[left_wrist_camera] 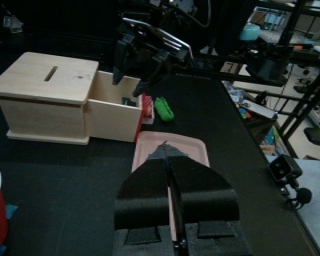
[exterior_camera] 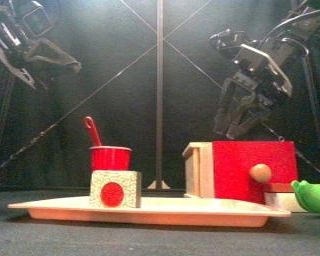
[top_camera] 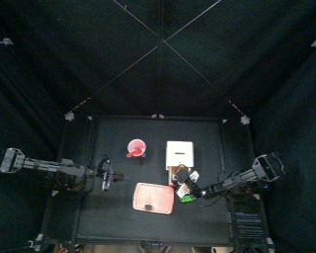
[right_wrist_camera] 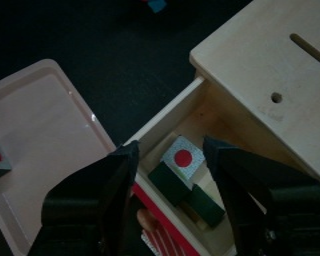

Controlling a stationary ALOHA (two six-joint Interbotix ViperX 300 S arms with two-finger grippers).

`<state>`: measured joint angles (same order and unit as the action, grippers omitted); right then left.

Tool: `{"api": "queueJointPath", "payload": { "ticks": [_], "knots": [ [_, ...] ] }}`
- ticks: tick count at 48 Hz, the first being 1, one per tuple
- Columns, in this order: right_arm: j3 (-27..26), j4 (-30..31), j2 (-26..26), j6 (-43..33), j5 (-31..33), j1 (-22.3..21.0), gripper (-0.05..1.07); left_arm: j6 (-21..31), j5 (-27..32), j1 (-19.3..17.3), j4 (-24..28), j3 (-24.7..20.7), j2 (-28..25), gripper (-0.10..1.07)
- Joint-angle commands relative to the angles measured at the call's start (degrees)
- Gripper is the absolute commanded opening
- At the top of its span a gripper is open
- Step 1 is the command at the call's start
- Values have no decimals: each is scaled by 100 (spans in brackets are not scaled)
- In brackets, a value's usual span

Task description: Grab sushi piece from plate

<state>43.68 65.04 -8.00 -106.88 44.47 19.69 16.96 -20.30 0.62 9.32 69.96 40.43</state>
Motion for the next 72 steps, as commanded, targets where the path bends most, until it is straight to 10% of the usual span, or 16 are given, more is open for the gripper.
{"api": "queueJointPath", "payload": {
  "ticks": [1,42,72],
  "knots": [
    [-88,18,-70,9,-26,9,88,-9,-26,-9,-9,-70,0,18],
    [-1204,1661,1345,79,-2698,202,88,-9,-26,-62,0,-62,0,18],
    [-1890,1854,2224,79,-2962,132,88,-9,-26,-62,9,-62,0,18]
  ]
}}
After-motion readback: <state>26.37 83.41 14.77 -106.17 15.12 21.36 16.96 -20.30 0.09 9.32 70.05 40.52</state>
